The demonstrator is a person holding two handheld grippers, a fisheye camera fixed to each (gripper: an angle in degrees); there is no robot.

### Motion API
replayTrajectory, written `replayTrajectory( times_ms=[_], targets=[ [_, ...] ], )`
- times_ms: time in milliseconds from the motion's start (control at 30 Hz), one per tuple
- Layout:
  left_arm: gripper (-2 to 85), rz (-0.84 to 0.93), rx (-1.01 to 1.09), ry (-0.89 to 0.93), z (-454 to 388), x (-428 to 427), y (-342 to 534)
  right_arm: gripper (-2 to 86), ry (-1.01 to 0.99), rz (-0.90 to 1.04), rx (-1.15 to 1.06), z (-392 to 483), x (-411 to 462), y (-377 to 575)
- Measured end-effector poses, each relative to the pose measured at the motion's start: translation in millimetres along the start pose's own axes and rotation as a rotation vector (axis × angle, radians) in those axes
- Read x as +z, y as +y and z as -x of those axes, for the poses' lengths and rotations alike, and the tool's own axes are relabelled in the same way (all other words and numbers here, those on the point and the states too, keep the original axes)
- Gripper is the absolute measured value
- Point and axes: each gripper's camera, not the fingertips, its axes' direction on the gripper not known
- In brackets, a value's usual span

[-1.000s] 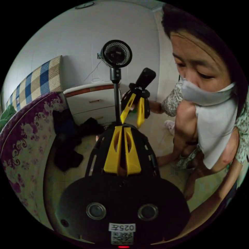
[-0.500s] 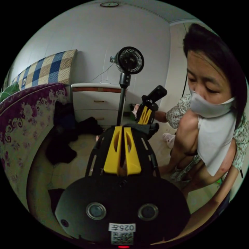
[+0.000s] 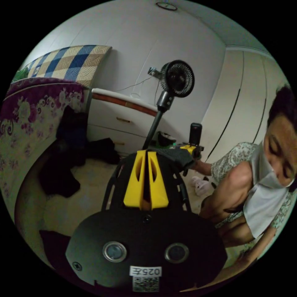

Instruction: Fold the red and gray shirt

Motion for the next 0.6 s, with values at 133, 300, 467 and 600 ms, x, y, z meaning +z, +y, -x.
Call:
replayTrajectory(
  times_ms=[133,300,467,600],
  targets=[
    [-1.4,-0.037,0.015,0.042,-46,-66,18,-0.8,-0.179,0.117,-0.045,2,34,0],
    [0.6,0.166,-0.142,-0.157,-101,-147,151,-0.8,-0.3,0.354,-0.089,9,131,69],
    [1.6,0.193,-0.778,-0.367,-159,-224,381,-0.8,-0.358,0.668,-0.172,31,252,215],
    [2.1,0.012,-1.059,-0.485,-267,-260,483,-0.8,-0.269,0.885,-0.336,45,290,296]
  ],
)
